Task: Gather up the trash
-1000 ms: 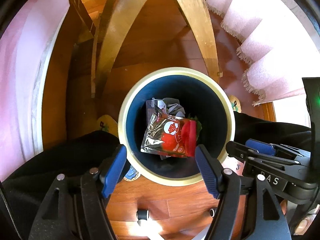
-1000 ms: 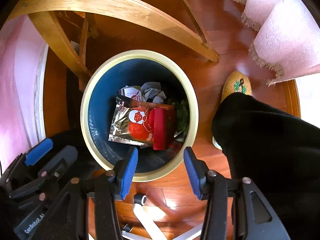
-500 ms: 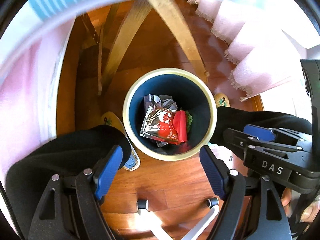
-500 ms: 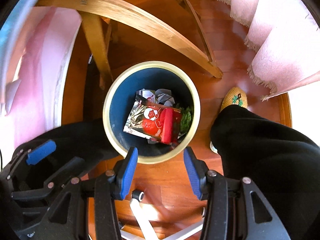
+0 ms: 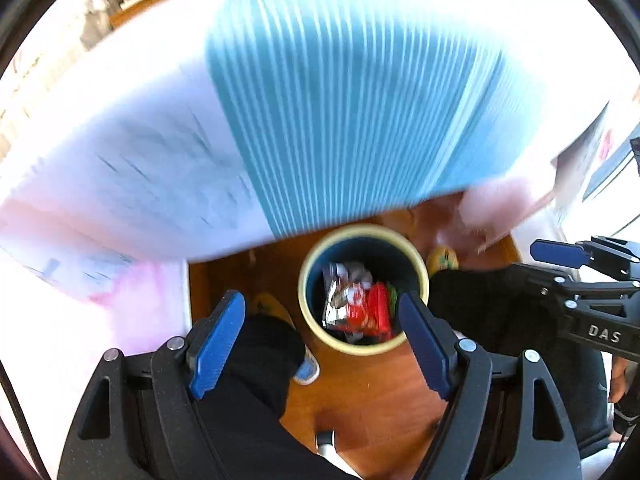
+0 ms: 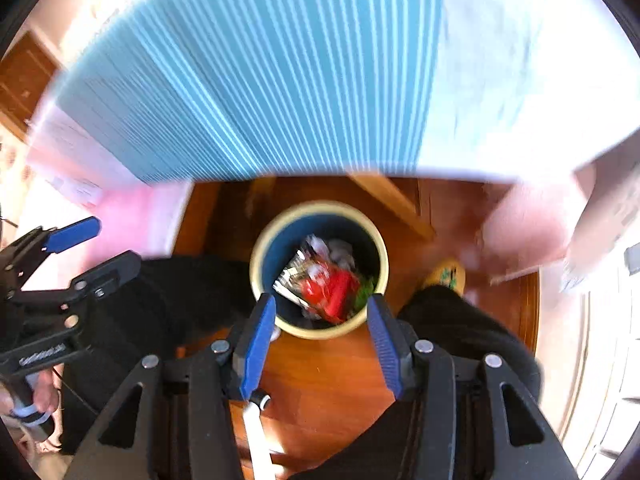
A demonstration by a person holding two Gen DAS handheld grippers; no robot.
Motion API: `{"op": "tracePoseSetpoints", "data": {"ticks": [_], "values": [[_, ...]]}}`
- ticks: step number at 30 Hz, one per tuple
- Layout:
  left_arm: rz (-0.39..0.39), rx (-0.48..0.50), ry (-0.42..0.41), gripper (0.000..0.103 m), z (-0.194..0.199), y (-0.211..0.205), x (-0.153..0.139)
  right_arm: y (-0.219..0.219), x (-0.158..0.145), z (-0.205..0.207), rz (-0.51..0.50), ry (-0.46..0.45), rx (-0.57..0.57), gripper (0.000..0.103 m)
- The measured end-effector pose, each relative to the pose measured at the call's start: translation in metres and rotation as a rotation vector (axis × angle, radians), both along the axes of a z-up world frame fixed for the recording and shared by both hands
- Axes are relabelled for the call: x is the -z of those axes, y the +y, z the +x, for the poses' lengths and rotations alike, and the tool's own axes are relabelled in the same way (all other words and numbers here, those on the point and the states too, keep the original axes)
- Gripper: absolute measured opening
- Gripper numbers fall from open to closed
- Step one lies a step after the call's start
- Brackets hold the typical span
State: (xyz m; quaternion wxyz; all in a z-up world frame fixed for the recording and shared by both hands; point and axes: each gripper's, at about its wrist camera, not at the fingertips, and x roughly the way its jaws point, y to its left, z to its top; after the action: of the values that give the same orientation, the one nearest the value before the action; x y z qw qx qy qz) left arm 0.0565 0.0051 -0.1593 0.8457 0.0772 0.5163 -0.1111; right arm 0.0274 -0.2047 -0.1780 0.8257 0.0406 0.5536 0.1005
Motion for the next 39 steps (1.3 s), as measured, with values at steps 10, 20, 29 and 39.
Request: {"op": "tracePoseSetpoints", "data": {"ticks": [10, 20, 29, 39], "values": [[-0.055, -0.093, -0.158, 0.078, -0.011, 0.004, -0.102, 0.009, -0.118, -0.020, 0.051, -0.246, -0.002, 0.048], [-0.068, -0.235, -0.281, 0.078, -0.034, 0.013, -0.146, 0.017, -0.172, -0.038, 0.036, -0.432, 0.022, 0.048], [-0.077, -0.270, -0.326, 0.078, -0.041, 0.006, -0.164, 0.033, -0.196, -0.045, -0.013, -0.535, 0.000, 0.048], [-0.080, -0.273, -0.371, 0.078, -0.044, -0.005, -0.179, 0.030, -0.209, -0.046, -0.001, -0.571, 0.002, 0.049]]}}
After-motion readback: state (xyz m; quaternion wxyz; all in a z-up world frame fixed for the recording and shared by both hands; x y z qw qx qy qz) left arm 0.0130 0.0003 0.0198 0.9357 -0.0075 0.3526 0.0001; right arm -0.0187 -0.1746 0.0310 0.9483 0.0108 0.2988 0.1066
